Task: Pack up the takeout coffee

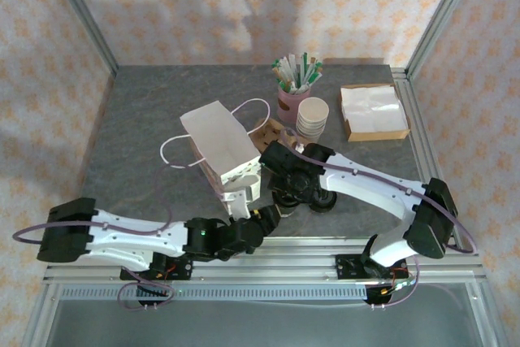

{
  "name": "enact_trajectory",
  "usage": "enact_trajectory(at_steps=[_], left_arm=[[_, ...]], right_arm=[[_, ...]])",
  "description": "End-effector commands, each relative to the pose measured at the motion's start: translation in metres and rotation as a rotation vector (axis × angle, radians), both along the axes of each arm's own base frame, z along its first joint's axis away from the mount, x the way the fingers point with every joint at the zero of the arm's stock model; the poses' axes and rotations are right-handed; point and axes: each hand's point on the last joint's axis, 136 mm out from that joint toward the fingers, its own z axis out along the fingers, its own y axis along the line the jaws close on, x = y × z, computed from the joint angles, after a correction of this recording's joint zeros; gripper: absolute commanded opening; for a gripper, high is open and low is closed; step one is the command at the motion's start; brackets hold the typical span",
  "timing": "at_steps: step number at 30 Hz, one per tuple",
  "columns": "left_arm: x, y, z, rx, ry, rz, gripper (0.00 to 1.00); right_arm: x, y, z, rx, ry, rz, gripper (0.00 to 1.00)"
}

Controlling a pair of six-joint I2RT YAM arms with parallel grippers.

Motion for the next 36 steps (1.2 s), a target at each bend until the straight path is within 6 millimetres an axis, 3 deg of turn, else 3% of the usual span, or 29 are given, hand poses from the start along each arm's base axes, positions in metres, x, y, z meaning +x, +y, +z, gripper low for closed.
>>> enact_trajectory(at_steps=[1,8,17,24,36], left_arm=[[0.003,-0.021,0.014,-0.111,-0.017,0.018,0.64],[0.017,-0.027,0.001,-0.138,0.0,0.078,0.71],[0.021,-0.02,0.007,-0.142,-0.032,0.09,0.76],[0.025,-0.02,-0.02,-0.117,0.015,0.127,0.79],[0.028,-0.015,-0.046,-0.052,0.052,0.156,0.79]], right_arm=[[-0.002,-0.005,0.01,0.003,-0.012,-0.016,0.74],[-0.005,-0.005,0.007,0.008,-0.008,-0.011,0.74],[-0.007,-0.007,-0.007,-0.014,0.012,-0.009,0.74],[-0.007,-0.003,-0.003,0.012,0.003,-0.009,0.73],[-0.007,-0.002,-0.004,0.019,0.005,-0.009,0.73]])
